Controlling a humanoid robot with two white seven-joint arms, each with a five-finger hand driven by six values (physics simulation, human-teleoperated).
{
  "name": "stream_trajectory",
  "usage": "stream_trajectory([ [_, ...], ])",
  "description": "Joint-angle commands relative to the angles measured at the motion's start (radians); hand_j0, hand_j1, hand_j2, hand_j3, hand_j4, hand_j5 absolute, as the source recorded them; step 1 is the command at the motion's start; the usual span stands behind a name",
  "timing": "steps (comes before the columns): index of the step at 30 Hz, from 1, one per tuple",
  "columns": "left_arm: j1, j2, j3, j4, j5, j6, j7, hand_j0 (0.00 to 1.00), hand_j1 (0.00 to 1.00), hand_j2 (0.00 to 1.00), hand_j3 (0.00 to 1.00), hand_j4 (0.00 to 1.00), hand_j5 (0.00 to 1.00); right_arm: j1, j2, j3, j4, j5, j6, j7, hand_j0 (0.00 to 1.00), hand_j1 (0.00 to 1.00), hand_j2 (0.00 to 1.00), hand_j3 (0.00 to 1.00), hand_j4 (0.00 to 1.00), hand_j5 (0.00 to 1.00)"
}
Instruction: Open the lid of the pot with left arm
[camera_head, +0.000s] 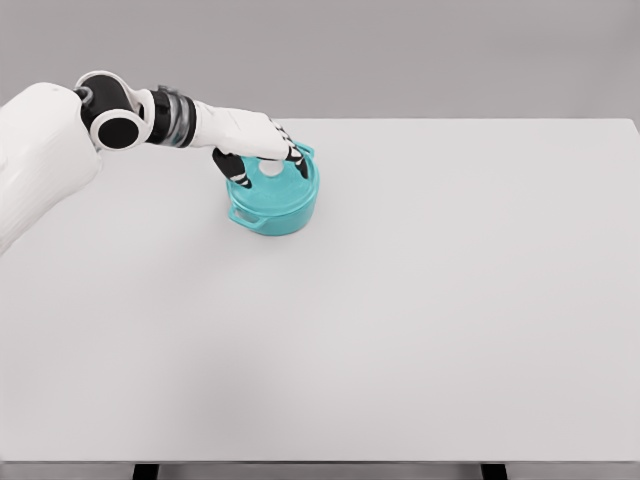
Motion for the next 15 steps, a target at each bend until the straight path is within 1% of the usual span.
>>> stream_trajectory([
  [1,0.003,0.0,0.003,0.001,0.003,0.003,0.0,0.79,0.79,0.79,0.79,0.79,0.79,0.0,0.0,0.0,0.0,0.0,-0.001,0.001,1.0,1.0,1.0,1.0,1.0,1.0],
  [5,0.009,0.0,0.003,-0.001,0.001,0.003,0.0,0.75,0.75,0.75,0.75,0.75,0.75,-0.002,0.0,0.0,0.0,0.0,0.001,0.001,1.0,1.0,1.0,1.0,1.0,1.0],
  [6,0.009,-0.001,0.003,0.001,0.001,0.003,0.0,0.71,0.71,0.71,0.71,0.71,0.71,-0.002,0.0,0.0,0.0,0.0,-0.001,0.001,1.0,1.0,1.0,1.0,1.0,1.0],
  [11,0.009,-0.001,0.004,-0.001,0.003,0.003,0.0,0.63,0.63,0.63,0.63,0.63,0.63,0.0,0.0,0.0,0.0,0.0,-0.001,0.001,1.0,1.0,1.0,1.0,1.0,1.0],
  [15,0.009,-0.001,0.004,0.001,0.003,0.003,0.0,0.54,0.54,0.54,0.54,0.54,0.54,-0.002,0.0,0.0,0.0,0.0,0.001,0.001,1.0,1.0,1.0,1.0,1.0,1.0],
])
